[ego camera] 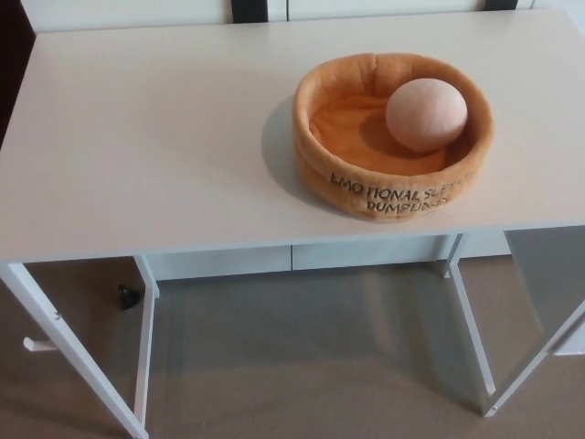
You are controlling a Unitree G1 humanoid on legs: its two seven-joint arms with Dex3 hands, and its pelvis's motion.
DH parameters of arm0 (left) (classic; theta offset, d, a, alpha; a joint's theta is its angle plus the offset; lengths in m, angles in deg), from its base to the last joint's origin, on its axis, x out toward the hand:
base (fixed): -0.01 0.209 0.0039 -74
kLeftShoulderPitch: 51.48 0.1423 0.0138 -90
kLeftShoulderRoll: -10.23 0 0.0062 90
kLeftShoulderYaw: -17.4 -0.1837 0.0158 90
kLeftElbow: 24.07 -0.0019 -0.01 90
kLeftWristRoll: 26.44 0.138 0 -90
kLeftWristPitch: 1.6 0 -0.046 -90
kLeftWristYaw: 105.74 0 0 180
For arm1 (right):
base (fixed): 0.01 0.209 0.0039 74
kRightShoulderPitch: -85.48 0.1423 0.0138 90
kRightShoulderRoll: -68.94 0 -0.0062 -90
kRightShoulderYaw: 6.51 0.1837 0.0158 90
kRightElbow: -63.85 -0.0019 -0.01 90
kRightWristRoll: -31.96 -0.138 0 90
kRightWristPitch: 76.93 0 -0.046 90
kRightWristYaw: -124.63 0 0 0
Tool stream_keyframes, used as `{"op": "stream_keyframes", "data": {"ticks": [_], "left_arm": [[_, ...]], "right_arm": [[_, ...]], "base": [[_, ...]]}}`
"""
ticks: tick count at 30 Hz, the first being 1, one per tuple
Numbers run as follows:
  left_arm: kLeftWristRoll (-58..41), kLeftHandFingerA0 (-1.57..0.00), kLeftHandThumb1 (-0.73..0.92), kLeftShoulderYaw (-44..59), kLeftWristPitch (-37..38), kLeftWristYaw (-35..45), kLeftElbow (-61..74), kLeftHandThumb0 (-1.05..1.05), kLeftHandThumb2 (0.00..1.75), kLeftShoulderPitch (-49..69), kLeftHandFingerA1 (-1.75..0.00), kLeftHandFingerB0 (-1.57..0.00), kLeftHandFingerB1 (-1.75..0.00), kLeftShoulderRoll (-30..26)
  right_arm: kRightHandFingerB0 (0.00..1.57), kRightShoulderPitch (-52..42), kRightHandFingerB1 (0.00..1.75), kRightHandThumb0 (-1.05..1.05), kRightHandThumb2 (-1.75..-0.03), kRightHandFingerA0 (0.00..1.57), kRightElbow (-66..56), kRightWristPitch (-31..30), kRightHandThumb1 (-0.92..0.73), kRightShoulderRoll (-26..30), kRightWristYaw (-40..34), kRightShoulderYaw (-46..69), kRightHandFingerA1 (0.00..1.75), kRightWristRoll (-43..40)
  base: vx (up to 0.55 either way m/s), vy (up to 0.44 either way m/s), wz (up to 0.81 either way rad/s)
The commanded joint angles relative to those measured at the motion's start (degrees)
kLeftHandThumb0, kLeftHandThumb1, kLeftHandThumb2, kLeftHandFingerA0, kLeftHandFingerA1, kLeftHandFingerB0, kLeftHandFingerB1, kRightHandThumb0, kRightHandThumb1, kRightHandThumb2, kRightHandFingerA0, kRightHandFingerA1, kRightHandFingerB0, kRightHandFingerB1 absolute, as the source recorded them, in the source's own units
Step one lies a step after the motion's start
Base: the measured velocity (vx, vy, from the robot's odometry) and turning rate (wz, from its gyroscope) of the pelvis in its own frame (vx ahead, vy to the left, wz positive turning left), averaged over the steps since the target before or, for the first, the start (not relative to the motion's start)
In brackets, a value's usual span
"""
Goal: The robot walks towards a table in front, picks a dumpling toy with left hand and puts it in an orange round plate
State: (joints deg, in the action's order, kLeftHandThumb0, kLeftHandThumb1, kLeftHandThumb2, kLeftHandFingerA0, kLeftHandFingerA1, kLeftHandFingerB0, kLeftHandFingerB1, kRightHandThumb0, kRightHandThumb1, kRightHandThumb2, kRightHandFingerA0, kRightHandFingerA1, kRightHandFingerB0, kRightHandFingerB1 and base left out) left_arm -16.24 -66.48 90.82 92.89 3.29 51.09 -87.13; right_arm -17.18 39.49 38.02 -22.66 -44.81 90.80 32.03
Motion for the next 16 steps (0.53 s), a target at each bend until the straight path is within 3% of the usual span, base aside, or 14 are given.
{"op": "stream_keyframes", "data": {"ticks": [1,3,4,6,9,10,12,16], "left_arm": [[2.4,-0.77,0.51,-2.0,6.8,-13.0,-7.3,-0.29,0.56,-2.7,-0.64,-0.29,-0.31,1.8],[2.3,-0.77,0.51,-2.3,7.1,-13.2,-7.9,-0.29,0.56,-2.9,-0.64,-0.29,-0.31,1.7],[2.6,-0.85,0.54,-2.9,8.5,-12.5,-8.4,-0.26,0.56,-3.4,-0.84,-0.29,-0.31,1.2],[4.5,-0.88,0.53,-5.4,11.7,-12.1,-8.9,-0.30,0.56,-4.3,-0.74,-0.32,-0.32,0.0],[4.7,-0.88,0.53,-6.8,12.9,-12.8,-9.8,-0.30,0.56,-4.8,-0.74,-0.32,-0.32,-0.4],[5.2,-0.92,0.51,-7.7,14.4,-13.4,-9.4,-0.33,0.56,-4.2,-0.81,-0.34,-0.32,-0.4],[6.1,-0.90,0.52,-9.3,16.6,-14.5,-8.9,-0.30,0.56,-3.4,-0.80,-0.34,-0.32,-0.3],[6.0,-0.90,0.52,-10.3,16.7,-15.0,-9.3,-0.30,0.56,-3.7,-0.80,-0.34,-0.32,-0.3]], "right_arm": [[0.34,2.3,0.32,-0.47,-0.57,0.51,3.0,-1.2,-0.59,2.4,-4.4,-1.5,0.44,3.0],[0.34,2.5,0.32,-0.47,-0.57,0.51,3.3,-1.2,-0.59,2.4,-4.5,-1.6,0.44,3.0],[0.33,3.3,0.32,-0.43,-0.58,0.43,3.6,-1.3,-0.61,2.6,-4.1,-1.4,0.41,2.6],[0.34,4.5,0.32,-0.45,-0.58,0.43,3.1,-1.2,-0.60,2.8,-4.6,-2.0,0.41,3.0],[0.34,4.7,0.32,-0.45,-0.58,0.43,3.1,-0.9,-0.60,2.8,-5.2,-2.4,0.41,3.5],[0.33,4.6,0.32,-0.43,-0.57,0.53,3.3,-0.7,-0.60,2.6,-4.9,-2.3,0.45,3.1],[0.32,4.5,0.32,-0.42,-0.58,0.56,3.5,-0.7,-0.60,2.4,-4.5,-2.1,0.46,2.7],[0.32,4.5,0.32,-0.42,-0.58,0.56,3.4,-0.9,-0.60,2.6,-4.7,-2.3,0.46,2.9]], "base": [[0.00,0.000,0.00],[0.00,0.000,0.00],[0.00,0.000,0.00],[0.00,0.000,0.00],[0.00,0.000,0.00],[0.00,0.000,0.00],[0.00,0.000,0.00],[0.00,0.000,0.00]]}}
